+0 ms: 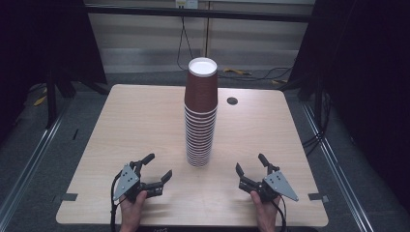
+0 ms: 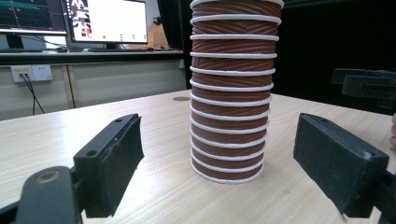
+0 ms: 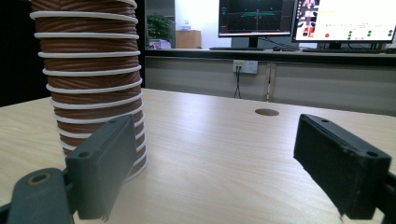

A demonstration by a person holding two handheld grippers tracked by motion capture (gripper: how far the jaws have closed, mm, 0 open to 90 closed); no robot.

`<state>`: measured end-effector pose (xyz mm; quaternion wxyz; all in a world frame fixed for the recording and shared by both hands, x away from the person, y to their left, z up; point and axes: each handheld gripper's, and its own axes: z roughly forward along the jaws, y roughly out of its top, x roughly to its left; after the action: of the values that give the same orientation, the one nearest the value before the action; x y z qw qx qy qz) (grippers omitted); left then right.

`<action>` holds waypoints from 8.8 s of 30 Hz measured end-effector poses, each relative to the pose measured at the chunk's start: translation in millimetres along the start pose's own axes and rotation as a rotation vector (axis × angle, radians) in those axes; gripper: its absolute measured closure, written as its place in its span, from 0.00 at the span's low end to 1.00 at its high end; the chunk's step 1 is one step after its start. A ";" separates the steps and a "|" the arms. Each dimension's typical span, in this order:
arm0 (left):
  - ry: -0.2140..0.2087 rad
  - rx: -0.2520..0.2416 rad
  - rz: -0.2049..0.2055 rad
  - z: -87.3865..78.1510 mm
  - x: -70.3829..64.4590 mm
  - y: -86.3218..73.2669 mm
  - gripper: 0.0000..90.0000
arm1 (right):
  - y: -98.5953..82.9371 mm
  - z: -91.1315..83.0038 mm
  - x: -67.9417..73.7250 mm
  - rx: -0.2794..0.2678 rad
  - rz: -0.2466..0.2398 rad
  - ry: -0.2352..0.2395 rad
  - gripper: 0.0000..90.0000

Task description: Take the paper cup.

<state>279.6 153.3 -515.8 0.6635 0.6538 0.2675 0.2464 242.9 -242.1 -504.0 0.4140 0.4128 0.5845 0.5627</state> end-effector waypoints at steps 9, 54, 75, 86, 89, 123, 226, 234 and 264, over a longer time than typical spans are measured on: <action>-0.004 0.000 0.000 0.3 0.5 0.1 0.17 | 2.1 5.3 3.0 0.059 -0.016 -0.040 0.15; -0.013 -0.001 -0.002 0.2 0.4 0.1 0.17 | 118.2 40.5 5.1 0.131 -0.007 0.408 0.30; -0.013 -0.001 -0.001 0.1 0.4 0.0 0.17 | 201.6 76.3 9.0 0.165 -0.057 0.572 0.30; -0.013 -0.001 -0.001 0.1 0.5 0.1 0.17 | 235.7 96.4 7.9 0.248 -0.085 0.626 0.21; -0.013 -0.001 -0.001 0.1 0.5 0.1 0.17 | 242.9 97.3 10.3 0.231 -0.099 0.617 0.22; -0.015 -0.002 -0.001 0.1 0.5 0.0 0.17 | 309.6 152.0 32.2 0.362 -0.191 0.692 0.20; -0.016 -0.004 -0.004 0.1 0.4 0.0 0.17 | 334.0 132.9 17.1 0.003 0.009 0.658 0.26; -0.016 -0.004 -0.004 0.1 0.4 0.0 0.17 | 336.1 126.7 11.3 -0.028 0.020 0.645 0.26; -0.015 0.000 -0.003 0.3 0.7 0.1 0.17 | 320.9 77.8 -30.6 -0.043 0.028 0.567 0.26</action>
<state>280.3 153.6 -515.7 0.6658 0.6554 0.2633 0.2405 331.7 -238.2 -184.5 0.2351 0.2380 0.6590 0.6737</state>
